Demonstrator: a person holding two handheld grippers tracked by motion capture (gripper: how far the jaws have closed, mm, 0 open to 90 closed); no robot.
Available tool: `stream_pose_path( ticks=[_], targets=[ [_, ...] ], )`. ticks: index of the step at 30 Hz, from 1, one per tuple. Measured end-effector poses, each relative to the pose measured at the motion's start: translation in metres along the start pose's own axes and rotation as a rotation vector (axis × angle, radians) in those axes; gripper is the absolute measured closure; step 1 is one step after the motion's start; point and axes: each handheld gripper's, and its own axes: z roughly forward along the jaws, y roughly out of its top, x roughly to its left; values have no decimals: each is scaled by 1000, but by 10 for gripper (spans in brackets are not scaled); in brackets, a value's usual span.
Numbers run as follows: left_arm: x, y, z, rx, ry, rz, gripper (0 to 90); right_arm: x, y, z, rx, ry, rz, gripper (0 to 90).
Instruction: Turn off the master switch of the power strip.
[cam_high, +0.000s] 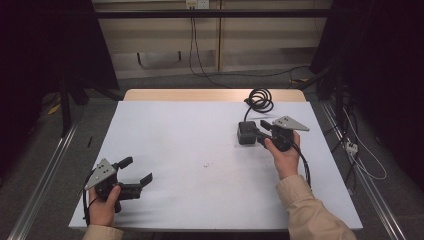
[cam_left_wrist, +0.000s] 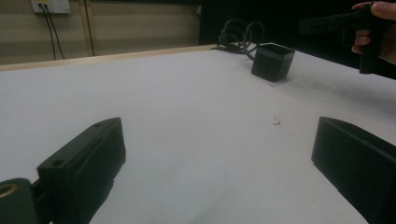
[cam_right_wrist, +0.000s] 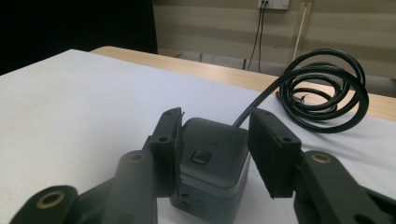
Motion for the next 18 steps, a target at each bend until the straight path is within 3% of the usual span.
stream_pose_path(
  ticks=[18],
  targets=[
    [0,0,0,0,1,0,24,0,5,6,21,14,-12,653]
  ],
)
